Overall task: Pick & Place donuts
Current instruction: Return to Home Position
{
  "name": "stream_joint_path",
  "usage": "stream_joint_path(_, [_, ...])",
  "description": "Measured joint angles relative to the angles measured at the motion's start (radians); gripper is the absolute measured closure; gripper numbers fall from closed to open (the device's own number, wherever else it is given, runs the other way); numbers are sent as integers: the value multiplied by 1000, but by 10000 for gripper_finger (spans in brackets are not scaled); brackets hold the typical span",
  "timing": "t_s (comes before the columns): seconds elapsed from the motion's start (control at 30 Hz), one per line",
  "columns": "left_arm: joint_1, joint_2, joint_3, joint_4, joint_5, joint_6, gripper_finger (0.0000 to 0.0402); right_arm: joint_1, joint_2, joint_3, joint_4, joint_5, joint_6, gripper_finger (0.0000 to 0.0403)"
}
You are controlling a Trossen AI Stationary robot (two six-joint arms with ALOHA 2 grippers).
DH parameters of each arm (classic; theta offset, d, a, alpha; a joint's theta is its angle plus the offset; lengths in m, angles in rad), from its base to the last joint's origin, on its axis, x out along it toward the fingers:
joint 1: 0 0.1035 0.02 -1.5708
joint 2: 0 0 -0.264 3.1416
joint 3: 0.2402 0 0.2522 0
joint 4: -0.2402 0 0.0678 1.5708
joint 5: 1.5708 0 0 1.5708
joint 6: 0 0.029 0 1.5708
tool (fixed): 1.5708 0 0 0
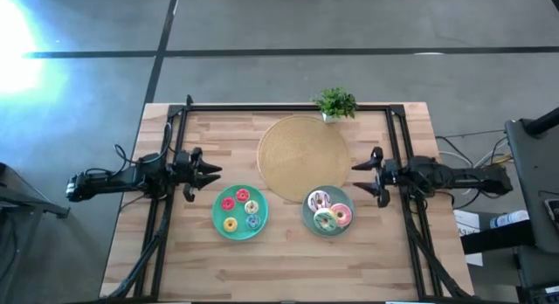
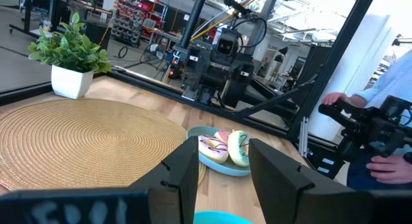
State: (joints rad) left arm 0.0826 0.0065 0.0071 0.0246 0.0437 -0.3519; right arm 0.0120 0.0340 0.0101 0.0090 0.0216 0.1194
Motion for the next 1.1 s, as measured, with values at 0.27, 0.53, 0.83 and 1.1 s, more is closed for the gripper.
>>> stream_joint_path(0.27, [0, 0, 0, 0, 0, 0, 291, 3, -34, 0, -4, -24, -60, 150])
stream_joint_path(0.53, [0, 0, 0, 0, 0, 0, 291, 10, -34, 0, -4, -26, -105, 157])
stream_joint_path(0.83, [0, 0, 0, -1, 0, 0, 291, 10, -25, 0, -3, -26, -96, 149])
stream_joint_path(1.1, [0, 0, 0, -1, 0, 0, 291, 9, -12, 0, -2, -25, -94, 155])
